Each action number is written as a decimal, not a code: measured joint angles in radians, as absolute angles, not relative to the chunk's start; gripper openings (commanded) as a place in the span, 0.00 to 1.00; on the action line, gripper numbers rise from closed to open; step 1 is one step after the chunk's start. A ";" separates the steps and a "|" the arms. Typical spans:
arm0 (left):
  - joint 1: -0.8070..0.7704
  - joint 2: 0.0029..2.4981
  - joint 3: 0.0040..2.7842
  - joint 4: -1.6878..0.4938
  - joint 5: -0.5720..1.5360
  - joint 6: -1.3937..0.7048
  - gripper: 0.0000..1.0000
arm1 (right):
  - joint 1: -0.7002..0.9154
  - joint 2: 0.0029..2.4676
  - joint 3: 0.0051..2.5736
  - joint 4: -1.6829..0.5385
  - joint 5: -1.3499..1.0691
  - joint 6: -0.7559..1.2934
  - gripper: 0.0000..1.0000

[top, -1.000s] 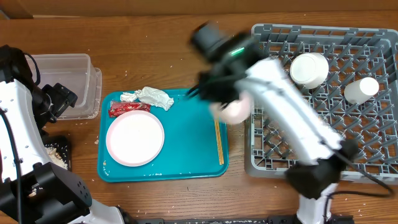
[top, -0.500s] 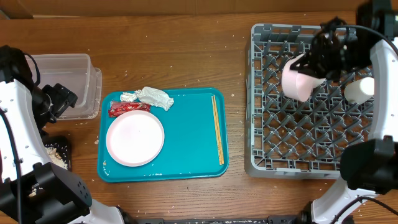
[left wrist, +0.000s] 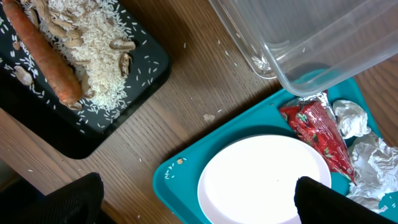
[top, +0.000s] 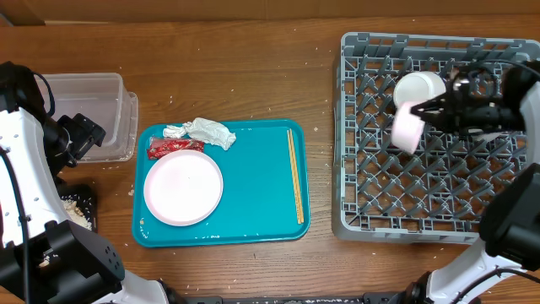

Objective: Sort waste into correct bins and load items into the dishwasher

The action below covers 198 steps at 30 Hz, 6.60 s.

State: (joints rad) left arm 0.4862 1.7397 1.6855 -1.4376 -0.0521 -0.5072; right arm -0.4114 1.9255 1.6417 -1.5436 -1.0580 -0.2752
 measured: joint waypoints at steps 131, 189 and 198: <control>0.486 1.740 1.686 -1.436 0.041 -0.491 1.00 | 0.707 2.279 1.863 -1.259 0.009 0.484 0.73; 0.486 1.740 1.686 -1.436 0.041 -0.490 1.00 | 0.706 2.299 1.839 -1.188 0.068 0.471 0.76; 0.486 1.740 1.686 -1.436 0.041 -0.490 1.00 | 0.706 2.299 1.824 -1.171 0.050 0.469 0.53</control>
State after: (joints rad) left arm 0.4862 1.7397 1.6855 -1.4361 0.0414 -0.4904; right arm 0.7055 2.2993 1.8244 -1.1706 0.0502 0.4686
